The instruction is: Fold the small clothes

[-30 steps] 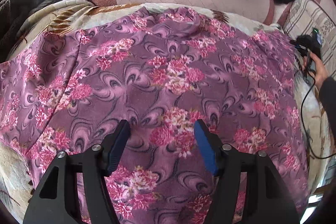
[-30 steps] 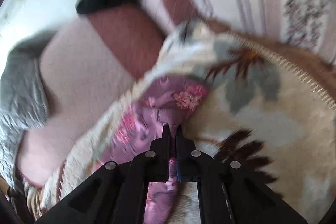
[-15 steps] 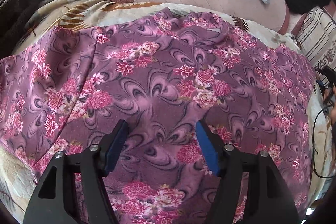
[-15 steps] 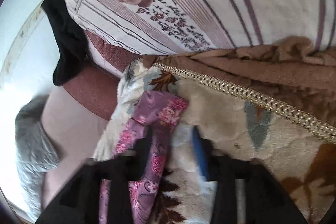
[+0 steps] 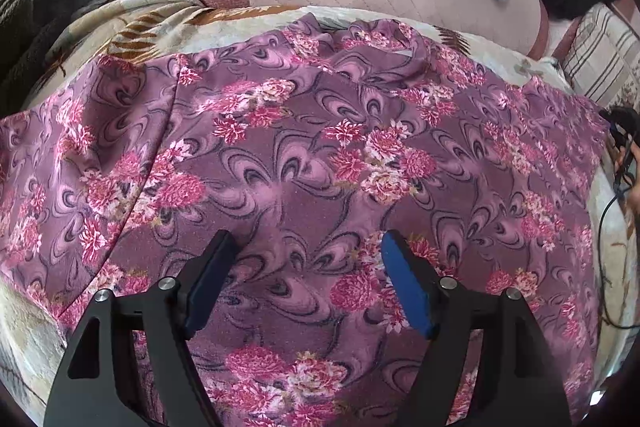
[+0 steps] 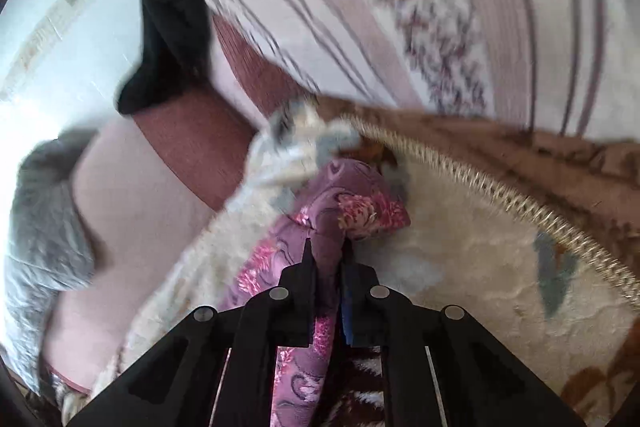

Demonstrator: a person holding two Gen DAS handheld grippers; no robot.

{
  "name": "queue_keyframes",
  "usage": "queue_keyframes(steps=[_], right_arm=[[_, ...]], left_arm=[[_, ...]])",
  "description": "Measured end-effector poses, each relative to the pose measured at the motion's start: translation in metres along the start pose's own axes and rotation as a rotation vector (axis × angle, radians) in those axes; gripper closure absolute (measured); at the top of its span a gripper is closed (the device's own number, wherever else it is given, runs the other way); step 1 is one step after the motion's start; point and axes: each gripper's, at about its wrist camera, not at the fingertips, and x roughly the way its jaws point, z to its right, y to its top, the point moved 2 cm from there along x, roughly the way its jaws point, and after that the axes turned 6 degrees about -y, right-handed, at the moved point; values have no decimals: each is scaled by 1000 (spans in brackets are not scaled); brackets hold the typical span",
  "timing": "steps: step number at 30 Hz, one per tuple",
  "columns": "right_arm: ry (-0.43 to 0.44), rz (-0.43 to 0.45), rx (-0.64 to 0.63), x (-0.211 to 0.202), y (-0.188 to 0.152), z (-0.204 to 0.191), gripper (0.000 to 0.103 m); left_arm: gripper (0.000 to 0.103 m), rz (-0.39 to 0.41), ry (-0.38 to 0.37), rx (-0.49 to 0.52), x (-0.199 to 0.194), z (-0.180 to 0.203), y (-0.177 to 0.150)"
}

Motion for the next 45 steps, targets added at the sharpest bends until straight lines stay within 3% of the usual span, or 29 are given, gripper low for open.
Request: queue_keyframes(steps=[8,16,27,32,39,43,45], right_arm=[[127,41,-117,-78,-3,-34,94],[256,-42,-228,-137,-61,-100,94],[379,-203,-371,-183,-189,-201,94],[471,-300,-453,-187,-255,-260,94],[561,-457,-551,-190,-354,-327,94],[555,-591,-627,-198,-411,-337,76],[559,-653,-698,-211,-431,-334,73]], left_arm=[[28,41,-58,-79,-28,-20,-3],[28,89,-30,-111,-54,-45,-10],[28,-10,-66,-143,-46,-59,-16],[27,38,-44,-151,-64,-73,-10],[27,63,-86,-276,-75,-119,-1],[27,63,-109,-309,-75,-130,1],[27,59,-135,-321,-73,-131,1]])
